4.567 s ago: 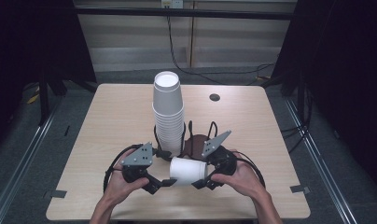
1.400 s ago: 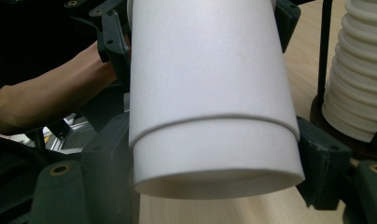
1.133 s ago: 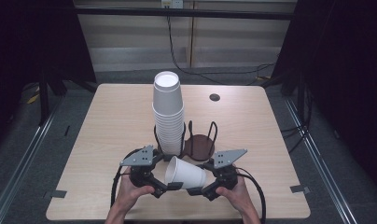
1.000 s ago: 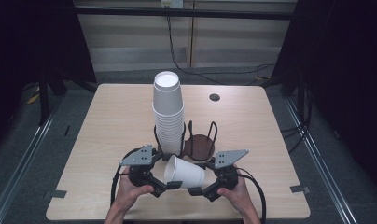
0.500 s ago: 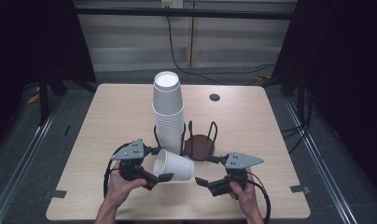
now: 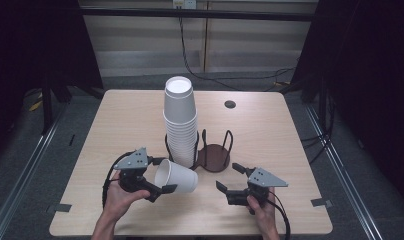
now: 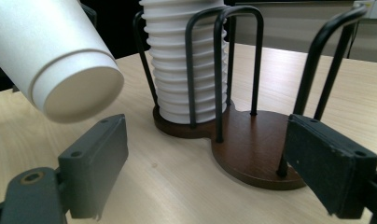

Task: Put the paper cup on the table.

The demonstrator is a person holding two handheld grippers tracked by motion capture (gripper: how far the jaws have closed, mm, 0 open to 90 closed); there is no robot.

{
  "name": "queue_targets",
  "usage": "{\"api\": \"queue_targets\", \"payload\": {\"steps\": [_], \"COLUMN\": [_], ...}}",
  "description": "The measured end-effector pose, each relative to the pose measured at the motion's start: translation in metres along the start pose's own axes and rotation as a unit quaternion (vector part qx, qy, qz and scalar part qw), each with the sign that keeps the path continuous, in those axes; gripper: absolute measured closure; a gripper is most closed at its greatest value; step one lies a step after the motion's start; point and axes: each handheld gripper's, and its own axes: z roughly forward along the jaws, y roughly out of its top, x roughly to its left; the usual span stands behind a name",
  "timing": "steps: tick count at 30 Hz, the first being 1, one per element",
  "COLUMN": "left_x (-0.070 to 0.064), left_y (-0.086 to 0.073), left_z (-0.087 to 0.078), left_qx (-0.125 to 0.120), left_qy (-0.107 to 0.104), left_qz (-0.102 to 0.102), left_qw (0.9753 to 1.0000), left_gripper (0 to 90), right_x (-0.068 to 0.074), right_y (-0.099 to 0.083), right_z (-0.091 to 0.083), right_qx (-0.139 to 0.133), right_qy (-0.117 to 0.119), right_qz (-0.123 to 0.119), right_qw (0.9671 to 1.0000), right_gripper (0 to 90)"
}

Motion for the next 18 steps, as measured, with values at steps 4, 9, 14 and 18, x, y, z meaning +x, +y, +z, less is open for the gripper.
{"api": "queue_targets", "payload": {"steps": [4, 9, 14, 18], "left_x": [0.005, 0.013, 0.019, 0.028], "left_y": [-0.002, -0.005, -0.006, -0.01], "left_z": [-0.006, -0.014, -0.022, -0.029], "left_qx": [0.017, 0.03, 0.036, 0.038], "left_qy": [0.019, 0.032, 0.046, 0.056], "left_qz": [-0.002, -0.013, -0.022, -0.047], "left_qw": [0.9997, 0.999, 0.998, 0.9966], "left_gripper": [9.1, 9.1, 9.1, 9.1], "right_x": [-0.002, 0.0, 0.001, 0.002], "right_y": [-0.006, -0.012, -0.014, -0.018], "right_z": [0.0, 0.0, -0.003, -0.01], "right_qx": [-0.02, -0.039, -0.064, -0.101], "right_qy": [-0.027, -0.039, -0.042, -0.041], "right_qz": [-0.003, -0.008, -0.015, -0.017], "right_qw": [0.9994, 0.9984, 0.9969, 0.9939], "right_gripper": [13.4, 13.5, 13.4, 13.0]}}
